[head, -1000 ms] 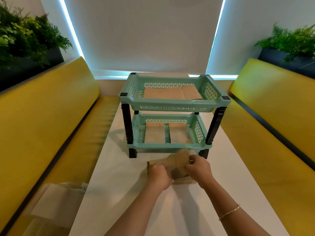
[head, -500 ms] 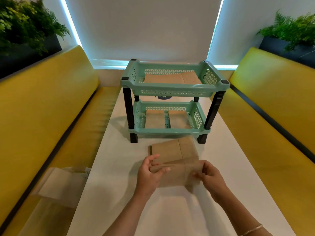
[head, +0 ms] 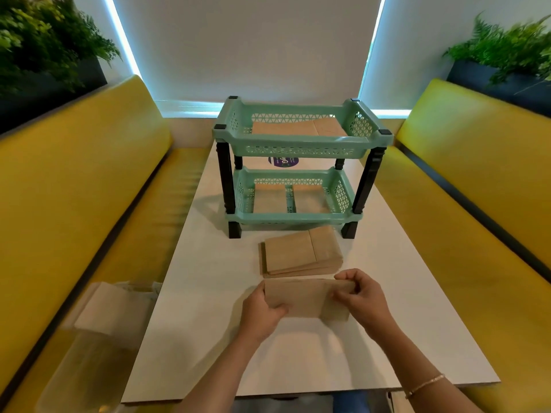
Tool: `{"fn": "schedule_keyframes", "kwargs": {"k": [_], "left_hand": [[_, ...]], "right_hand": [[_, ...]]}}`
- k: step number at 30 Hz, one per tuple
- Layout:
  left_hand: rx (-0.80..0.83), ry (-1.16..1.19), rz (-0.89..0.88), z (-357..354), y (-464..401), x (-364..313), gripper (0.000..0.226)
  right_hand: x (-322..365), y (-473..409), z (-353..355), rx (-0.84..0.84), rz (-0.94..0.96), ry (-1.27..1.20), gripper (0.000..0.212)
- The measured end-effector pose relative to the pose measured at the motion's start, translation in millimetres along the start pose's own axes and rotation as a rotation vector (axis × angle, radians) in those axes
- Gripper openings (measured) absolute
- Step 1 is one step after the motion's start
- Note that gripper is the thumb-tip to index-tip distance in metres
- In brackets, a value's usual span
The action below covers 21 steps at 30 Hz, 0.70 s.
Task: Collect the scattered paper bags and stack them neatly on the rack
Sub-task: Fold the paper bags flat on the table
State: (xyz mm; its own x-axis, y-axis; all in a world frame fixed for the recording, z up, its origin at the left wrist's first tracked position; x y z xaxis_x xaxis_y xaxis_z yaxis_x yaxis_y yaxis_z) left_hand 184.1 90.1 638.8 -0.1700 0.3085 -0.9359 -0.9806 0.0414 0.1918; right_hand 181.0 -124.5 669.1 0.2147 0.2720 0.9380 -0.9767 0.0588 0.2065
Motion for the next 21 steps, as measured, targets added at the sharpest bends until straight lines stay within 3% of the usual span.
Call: {"fn": "schedule_keyframes", "kwargs": {"k": [4,8,11,15,21], "left_hand": [[0.031,0.177,-0.066,16.6,-1.0,-37.3,0.028],[0.048,0.362,-0.198,15.2,7.9,-84.5,0.023],[0.158,0.210,-0.129,-13.0,9.8,-73.9,0.021],[0.247,-0.069,0.006,-43.8,11.5,-38.1,0.045],[0.244,-0.421,-0.080,-35.4,11.0,-41.9,0.037]], "right_hand": [[9.0,-3.0,6.2,0.072,0.008,0.120,0.017],[7.2,1.5,-0.5,0.105,0.007,0.092,0.014],[-6.4,4.5,-15.2,0.101,-0.027,0.130,0.018],[-11.7,8.4,-25.2,0.086,-0.051,0.094,0.019],[21.7,12.2,-4.3,0.040,0.016,-0.181,0.024]]}}
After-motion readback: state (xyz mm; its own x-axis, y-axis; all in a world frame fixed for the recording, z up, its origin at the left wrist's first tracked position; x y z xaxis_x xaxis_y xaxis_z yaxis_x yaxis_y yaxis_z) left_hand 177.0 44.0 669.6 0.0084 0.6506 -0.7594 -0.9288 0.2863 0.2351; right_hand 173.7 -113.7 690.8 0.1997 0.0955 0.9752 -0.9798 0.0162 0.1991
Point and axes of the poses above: each hand's wrist, its own y-axis away from the middle knuckle, its own z-axis out of the back of the hand, x = y × z, the point moved 8 cm from there along -y, towards the middle knuckle, and after that the axes turned 7 degrees about x, right-handed, at the moved point
